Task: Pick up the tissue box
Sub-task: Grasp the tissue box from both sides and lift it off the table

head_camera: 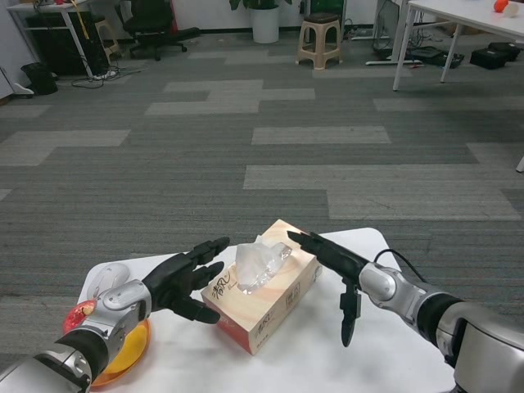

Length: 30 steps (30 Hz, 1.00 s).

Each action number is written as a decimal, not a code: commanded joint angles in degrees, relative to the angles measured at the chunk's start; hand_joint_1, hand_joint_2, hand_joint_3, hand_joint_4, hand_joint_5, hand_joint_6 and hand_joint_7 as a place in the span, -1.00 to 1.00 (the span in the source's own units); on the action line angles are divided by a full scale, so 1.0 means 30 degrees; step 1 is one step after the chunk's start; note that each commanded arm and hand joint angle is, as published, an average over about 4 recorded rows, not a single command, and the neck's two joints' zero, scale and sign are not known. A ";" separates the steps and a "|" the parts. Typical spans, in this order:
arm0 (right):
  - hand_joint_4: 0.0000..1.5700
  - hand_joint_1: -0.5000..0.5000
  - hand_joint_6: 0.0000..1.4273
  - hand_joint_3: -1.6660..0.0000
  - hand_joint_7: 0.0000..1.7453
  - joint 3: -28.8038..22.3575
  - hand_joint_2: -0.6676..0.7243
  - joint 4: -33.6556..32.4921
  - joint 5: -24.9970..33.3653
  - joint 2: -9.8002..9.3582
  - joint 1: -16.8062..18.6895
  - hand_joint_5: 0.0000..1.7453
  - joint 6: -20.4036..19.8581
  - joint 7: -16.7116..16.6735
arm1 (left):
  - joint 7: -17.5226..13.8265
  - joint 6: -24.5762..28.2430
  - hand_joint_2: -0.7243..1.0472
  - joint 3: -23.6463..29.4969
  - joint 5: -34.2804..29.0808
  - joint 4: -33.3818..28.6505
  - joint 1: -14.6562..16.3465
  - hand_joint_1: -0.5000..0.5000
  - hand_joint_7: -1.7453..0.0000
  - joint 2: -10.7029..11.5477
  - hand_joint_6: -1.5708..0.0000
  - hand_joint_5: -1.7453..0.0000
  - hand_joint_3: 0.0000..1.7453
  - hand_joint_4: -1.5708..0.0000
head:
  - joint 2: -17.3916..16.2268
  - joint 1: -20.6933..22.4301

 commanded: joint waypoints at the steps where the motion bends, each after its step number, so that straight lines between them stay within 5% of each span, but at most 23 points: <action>1: -1.00 -0.92 -1.00 0.81 -1.00 0.0192 0.64 -0.0155 -0.0032 0.0152 -0.0031 -1.00 0.0161 0.0254 | -0.0422 0.0504 0.80 -0.0830 -0.0352 -0.1003 0.0062 1.00 1.00 0.0308 1.00 1.00 -0.98 0.95 | 0.0010 -0.0032; 12: -1.00 -0.92 -1.00 0.81 -1.00 0.0060 0.64 0.0094 -0.0025 0.0401 -0.0514 -1.00 0.0161 -0.0251 | -0.1213 0.4283 0.70 -0.5246 -0.2205 -0.4760 0.0362 1.00 1.00 0.1853 1.00 1.00 -0.95 0.95 | -0.0060 -0.0150; 30: -1.00 -0.92 -1.00 0.81 -1.00 -0.0174 0.64 0.0431 -0.0032 0.0570 -0.0910 -1.00 0.0132 -0.0581 | -0.1418 0.5462 0.60 -0.7429 -0.3414 -0.6671 0.1424 1.00 1.00 0.3867 1.00 1.00 -0.93 0.95 | -0.0281 -0.0062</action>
